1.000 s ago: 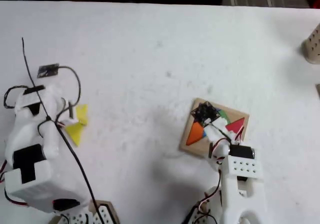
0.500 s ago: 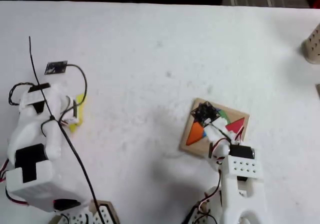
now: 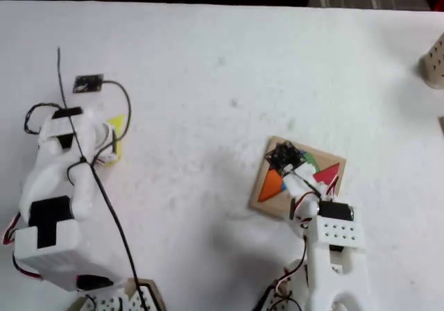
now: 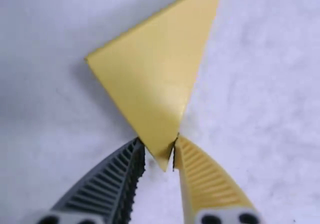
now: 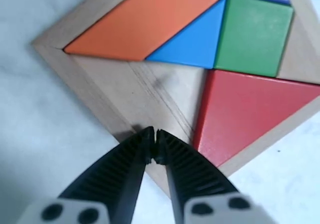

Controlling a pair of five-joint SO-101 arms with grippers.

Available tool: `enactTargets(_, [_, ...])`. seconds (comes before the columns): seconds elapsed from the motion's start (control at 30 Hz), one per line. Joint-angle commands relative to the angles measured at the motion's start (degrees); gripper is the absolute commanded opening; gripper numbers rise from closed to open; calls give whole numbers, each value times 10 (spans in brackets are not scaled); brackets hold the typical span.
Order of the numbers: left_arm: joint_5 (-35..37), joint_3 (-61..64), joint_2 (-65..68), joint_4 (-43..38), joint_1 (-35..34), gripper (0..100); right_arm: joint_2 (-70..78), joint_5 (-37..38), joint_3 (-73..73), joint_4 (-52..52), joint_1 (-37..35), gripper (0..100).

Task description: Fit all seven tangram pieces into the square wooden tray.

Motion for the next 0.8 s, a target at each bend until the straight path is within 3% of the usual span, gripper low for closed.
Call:
enactTargets(0.0, [13, -51, -6, -14, 22, 86, 0, -7, 5, -3, -7, 16])
enactTargets(0.1, [45, -76, -6, -14, 22, 86, 0, -7, 5, -3, -7, 16])
enactTargets(0.43, [51, -118, -5, -15, 52, 87, 0, -7, 5, -3, -7, 16])
enactTargets(0.77, [52, -132, 0, -81, 51, 88, 0, -6, 5, -2, -7, 16])
